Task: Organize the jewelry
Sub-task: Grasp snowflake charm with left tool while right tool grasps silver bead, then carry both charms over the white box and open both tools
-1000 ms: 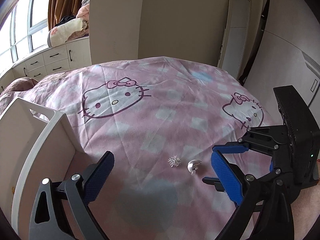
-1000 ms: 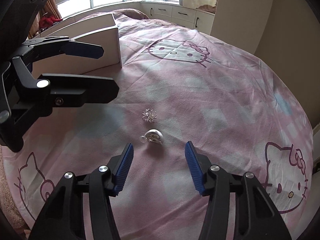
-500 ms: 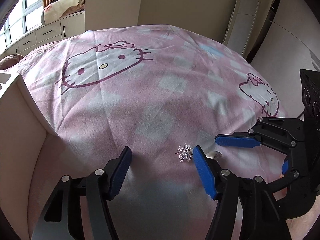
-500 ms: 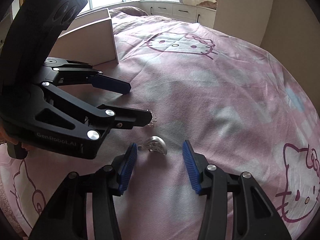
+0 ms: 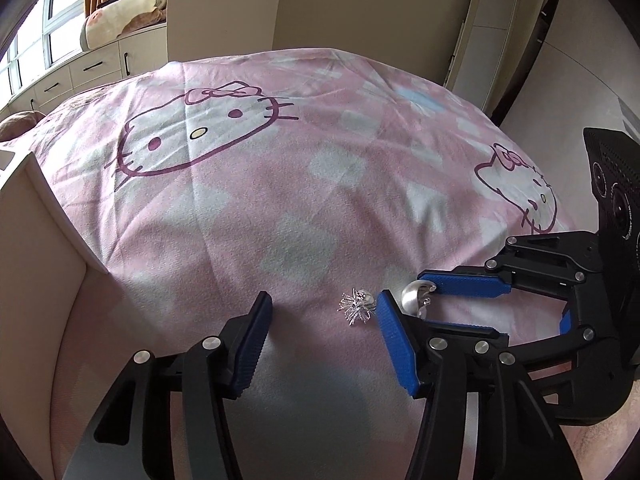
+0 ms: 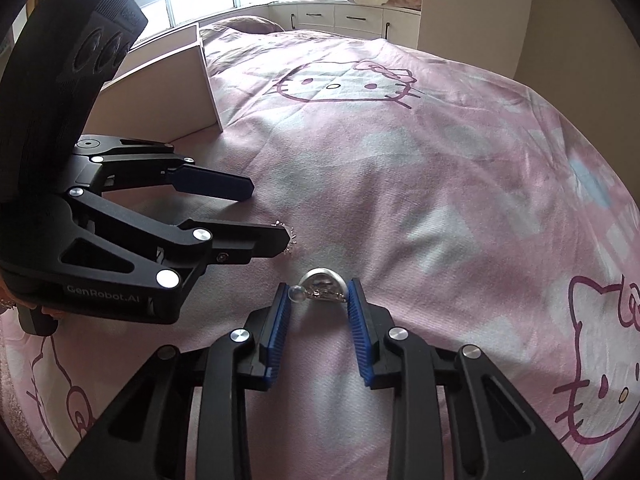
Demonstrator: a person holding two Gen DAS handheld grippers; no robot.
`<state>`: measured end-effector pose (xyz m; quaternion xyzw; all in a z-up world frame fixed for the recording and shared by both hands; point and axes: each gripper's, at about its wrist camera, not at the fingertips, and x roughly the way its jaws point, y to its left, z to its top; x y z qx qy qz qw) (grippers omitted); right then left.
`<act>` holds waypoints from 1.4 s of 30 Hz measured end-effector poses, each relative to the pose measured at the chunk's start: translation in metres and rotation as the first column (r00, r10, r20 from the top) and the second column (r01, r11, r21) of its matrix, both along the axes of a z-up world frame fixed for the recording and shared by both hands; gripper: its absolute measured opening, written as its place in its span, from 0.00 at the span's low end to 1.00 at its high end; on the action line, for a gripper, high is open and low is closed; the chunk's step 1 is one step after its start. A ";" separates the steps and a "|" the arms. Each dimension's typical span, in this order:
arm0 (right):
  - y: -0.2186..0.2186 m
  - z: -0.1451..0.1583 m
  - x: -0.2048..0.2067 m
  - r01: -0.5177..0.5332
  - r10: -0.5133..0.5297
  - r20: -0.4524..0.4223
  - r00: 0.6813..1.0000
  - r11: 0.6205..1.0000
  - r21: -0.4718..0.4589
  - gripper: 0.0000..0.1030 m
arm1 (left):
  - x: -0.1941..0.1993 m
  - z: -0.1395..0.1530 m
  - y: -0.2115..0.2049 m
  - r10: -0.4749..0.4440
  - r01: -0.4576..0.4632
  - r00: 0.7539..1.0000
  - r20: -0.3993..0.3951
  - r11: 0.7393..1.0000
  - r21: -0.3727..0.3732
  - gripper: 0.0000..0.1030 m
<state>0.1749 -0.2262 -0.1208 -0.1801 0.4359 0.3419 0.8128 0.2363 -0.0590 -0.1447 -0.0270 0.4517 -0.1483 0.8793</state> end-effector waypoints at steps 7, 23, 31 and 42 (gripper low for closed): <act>0.000 0.000 0.001 0.003 -0.003 -0.005 1.000 1.000 0.001 0.29 | 0.000 -0.003 -0.004 -0.016 0.017 1.000 -0.005 0.996 0.085 0.25; -0.002 0.000 0.000 0.005 -0.005 -0.008 1.000 1.000 0.010 0.29 | -0.010 0.002 0.006 0.003 -0.001 1.000 -0.021 0.998 0.064 0.14; -0.008 0.010 -0.002 0.024 -0.023 -0.015 1.000 0.998 0.051 0.28 | -0.025 0.014 0.017 0.019 -0.019 1.000 -0.013 0.998 0.065 0.14; -0.006 0.040 -0.028 0.000 -0.003 0.037 0.999 0.996 0.085 0.29 | -0.058 0.053 0.027 0.030 -0.033 0.998 0.047 0.997 0.066 0.14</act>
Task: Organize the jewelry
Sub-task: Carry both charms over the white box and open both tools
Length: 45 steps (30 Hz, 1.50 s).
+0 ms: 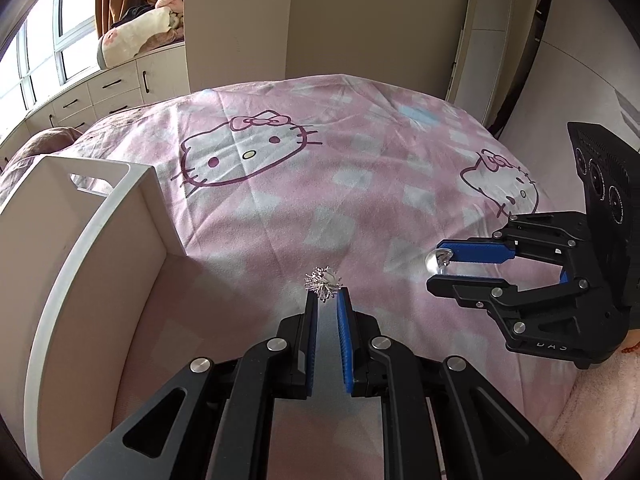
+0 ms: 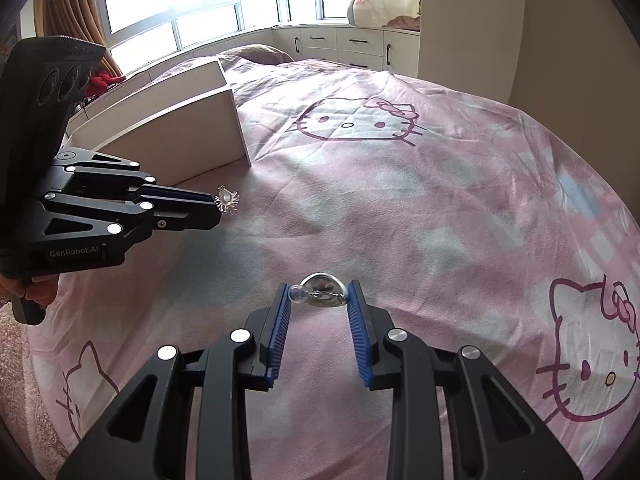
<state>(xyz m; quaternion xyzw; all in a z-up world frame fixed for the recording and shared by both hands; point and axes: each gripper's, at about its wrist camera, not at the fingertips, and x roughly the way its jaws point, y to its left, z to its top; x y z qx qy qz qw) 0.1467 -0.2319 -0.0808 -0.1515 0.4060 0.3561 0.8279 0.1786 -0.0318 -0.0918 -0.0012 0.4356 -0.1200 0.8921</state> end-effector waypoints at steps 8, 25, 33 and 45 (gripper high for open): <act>0.003 0.034 -0.023 -0.008 0.006 0.043 0.999 0.999 0.036 0.29 | -0.041 0.045 0.014 -0.002 -0.002 0.997 0.072 0.998 0.056 0.14; 0.088 0.148 -0.074 -0.174 0.154 0.223 0.963 0.982 0.071 0.29 | -0.126 0.132 0.090 0.112 -0.122 0.975 0.189 0.992 0.042 0.14; 0.154 0.192 -0.088 -0.273 0.228 0.295 0.928 0.955 0.118 0.29 | -0.146 0.165 0.159 0.248 -0.261 0.945 0.213 0.965 0.033 0.15; 0.248 0.188 -0.068 -0.332 0.296 0.230 0.927 0.933 0.136 0.29 | -0.136 0.139 0.229 0.413 -0.413 0.907 0.081 0.910 -0.014 0.15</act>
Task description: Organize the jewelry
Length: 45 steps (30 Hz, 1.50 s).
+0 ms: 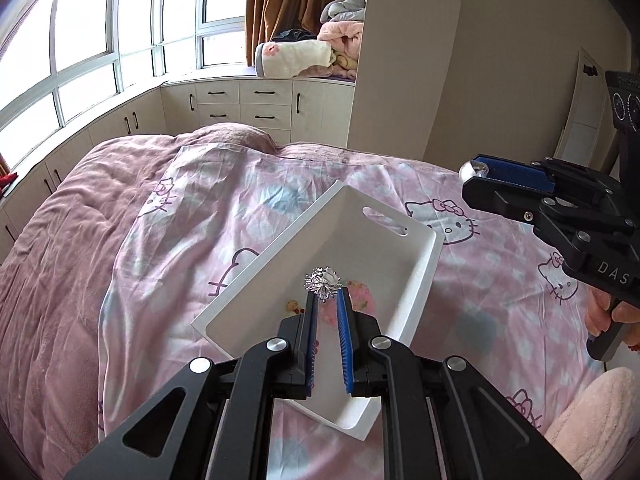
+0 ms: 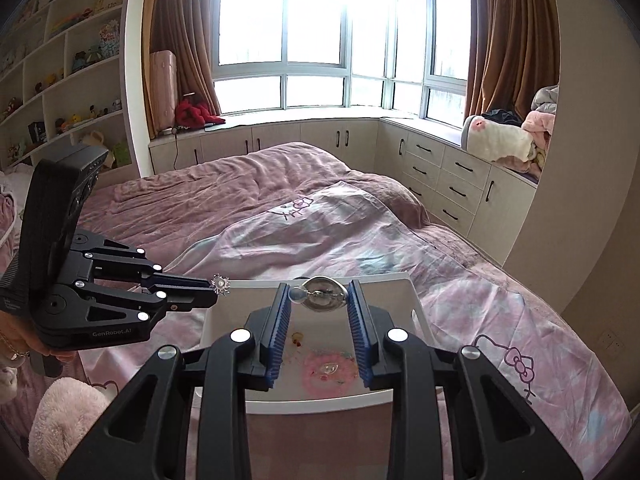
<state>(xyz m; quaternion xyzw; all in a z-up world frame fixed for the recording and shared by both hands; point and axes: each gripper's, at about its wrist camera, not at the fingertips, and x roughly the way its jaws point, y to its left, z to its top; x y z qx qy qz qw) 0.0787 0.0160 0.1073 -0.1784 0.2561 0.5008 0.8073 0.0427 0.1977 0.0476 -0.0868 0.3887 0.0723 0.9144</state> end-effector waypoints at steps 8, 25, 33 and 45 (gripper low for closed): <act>0.031 -0.042 0.028 0.007 -0.018 -0.143 0.990 0.996 -0.083 0.29 | 0.017 -0.046 -0.004 0.011 -0.013 0.999 -0.045 0.999 -0.036 0.15; 0.026 -0.065 0.033 0.096 -0.102 -0.074 0.992 0.992 -0.076 0.69 | 0.012 -0.055 -0.006 0.088 -0.088 0.996 0.017 0.996 -0.005 0.62; -0.008 -0.008 0.011 0.160 -0.166 0.081 0.983 0.984 0.084 0.91 | -0.013 0.005 -0.021 0.132 -0.155 0.974 0.182 0.981 0.119 0.89; -0.071 -0.012 -0.022 0.225 -0.236 0.059 0.970 0.962 0.157 0.95 | -0.072 0.010 -0.055 0.197 -0.248 0.929 0.313 0.959 0.133 0.95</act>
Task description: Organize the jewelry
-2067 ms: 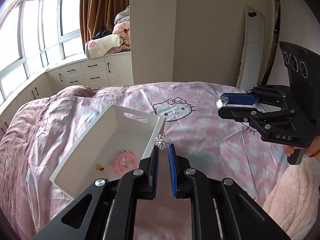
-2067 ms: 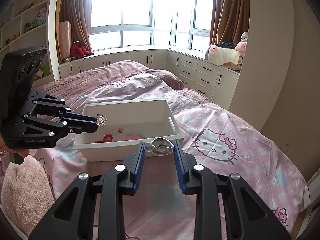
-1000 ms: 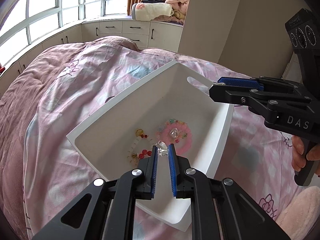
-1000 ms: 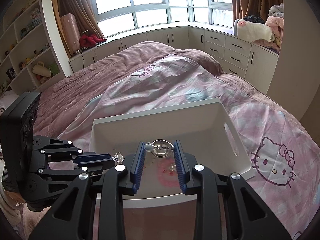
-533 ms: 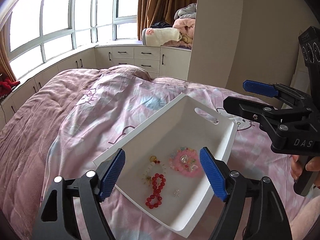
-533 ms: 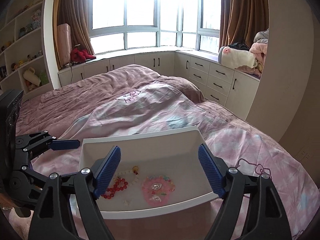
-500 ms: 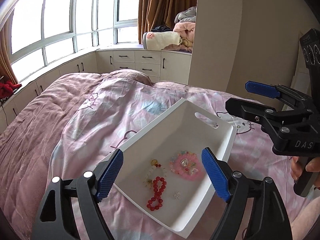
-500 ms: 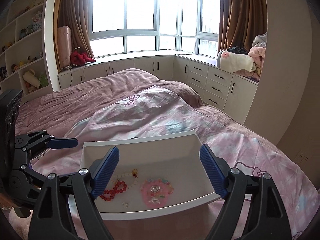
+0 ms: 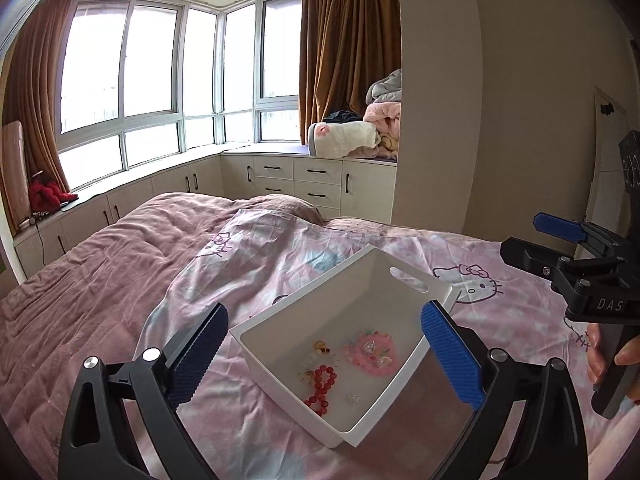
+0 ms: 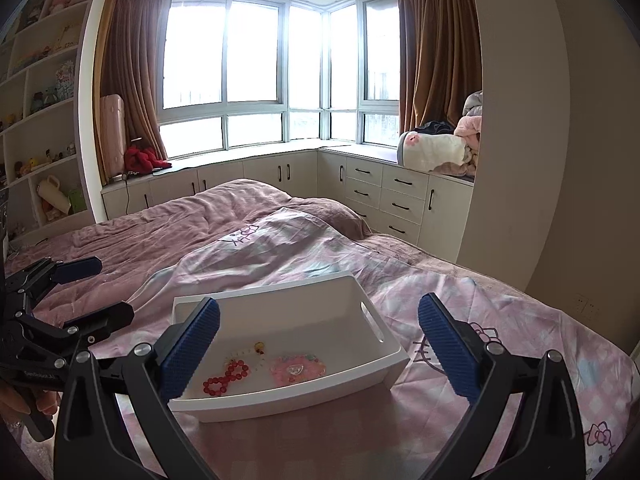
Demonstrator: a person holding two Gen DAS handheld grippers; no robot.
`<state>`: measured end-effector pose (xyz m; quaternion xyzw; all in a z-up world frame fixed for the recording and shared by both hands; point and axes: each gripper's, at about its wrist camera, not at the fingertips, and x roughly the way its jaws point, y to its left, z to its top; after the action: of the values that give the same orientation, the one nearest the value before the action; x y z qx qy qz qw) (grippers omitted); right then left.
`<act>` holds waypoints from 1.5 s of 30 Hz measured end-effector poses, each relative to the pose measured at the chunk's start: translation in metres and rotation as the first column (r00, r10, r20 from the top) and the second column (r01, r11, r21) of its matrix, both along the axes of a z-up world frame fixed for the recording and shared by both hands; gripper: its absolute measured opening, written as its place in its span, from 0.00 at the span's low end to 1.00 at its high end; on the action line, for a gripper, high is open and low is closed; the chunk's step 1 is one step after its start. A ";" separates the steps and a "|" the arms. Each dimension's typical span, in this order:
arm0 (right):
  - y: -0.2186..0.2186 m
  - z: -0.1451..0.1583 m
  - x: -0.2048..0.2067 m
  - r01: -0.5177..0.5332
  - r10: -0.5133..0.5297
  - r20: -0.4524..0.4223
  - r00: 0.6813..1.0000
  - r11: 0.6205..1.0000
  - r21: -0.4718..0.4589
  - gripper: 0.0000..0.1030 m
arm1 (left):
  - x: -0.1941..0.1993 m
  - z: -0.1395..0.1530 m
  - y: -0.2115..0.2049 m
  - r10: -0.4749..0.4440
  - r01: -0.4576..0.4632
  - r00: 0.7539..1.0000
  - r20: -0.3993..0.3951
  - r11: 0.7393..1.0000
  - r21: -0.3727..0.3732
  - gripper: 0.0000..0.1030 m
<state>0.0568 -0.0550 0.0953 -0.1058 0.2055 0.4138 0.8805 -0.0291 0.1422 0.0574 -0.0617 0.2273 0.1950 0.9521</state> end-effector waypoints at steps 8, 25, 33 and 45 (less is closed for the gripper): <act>-0.021 -0.040 -0.034 0.012 -0.012 0.013 1.000 1.000 -0.015 0.95 | -0.025 -0.027 -0.008 0.053 -0.051 0.998 0.024 0.993 -0.104 0.95; -0.028 -0.061 -0.047 0.012 -0.013 -0.025 1.000 1.000 -0.022 0.95 | -0.029 -0.034 -0.011 0.058 -0.058 0.998 -0.003 0.993 -0.105 0.95; -0.028 -0.059 -0.045 0.010 -0.011 -0.015 1.000 1.000 -0.027 0.95 | -0.026 -0.034 -0.011 0.046 -0.046 0.999 -0.008 0.993 -0.105 0.95; -0.029 -0.059 -0.043 0.018 -0.018 -0.014 1.000 1.000 -0.023 0.95 | -0.025 -0.038 -0.006 0.050 -0.052 0.998 -0.029 0.995 -0.081 0.95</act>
<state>0.0135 -0.0836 0.0364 -0.1111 0.2173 0.4043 0.8815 -0.0542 0.1366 0.0197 -0.1037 0.2463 0.2106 0.9403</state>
